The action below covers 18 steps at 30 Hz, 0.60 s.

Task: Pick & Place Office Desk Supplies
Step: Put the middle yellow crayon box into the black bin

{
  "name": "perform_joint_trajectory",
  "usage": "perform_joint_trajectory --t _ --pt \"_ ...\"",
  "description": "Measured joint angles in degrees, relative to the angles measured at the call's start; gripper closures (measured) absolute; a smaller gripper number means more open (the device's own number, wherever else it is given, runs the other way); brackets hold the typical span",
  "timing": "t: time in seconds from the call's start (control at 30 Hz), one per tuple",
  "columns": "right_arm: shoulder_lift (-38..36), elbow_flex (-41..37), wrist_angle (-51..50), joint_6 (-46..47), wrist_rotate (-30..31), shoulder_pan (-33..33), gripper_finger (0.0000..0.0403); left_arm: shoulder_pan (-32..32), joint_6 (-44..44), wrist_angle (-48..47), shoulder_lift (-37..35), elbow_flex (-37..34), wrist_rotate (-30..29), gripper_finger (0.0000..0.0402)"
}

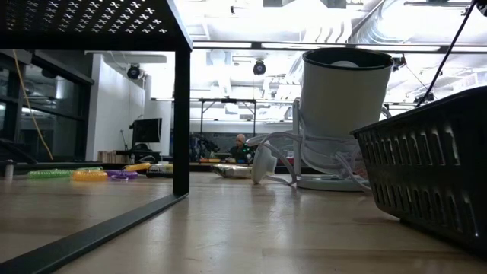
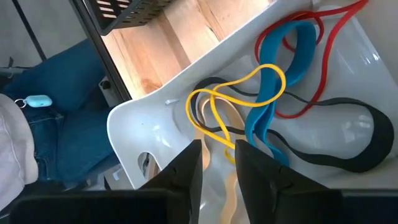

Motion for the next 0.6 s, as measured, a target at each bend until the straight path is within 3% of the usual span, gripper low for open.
perform_joint_trajectory --t 0.17,0.33,0.6 --pt "0.0 0.0 0.09 -1.39 0.2 0.0 0.0321 0.0 0.02 0.0 0.0 0.0 0.0 0.0318" --pt "-0.71 0.0 0.36 -7.84 6.37 -0.87 0.0318 0.0 0.0 0.0 0.0 0.0 0.0 0.0318" --pt "-8.63 0.01 0.63 -22.47 9.31 -7.48 0.0317 -0.36 -1.2 -2.19 -1.11 0.0 -0.6 0.0318"
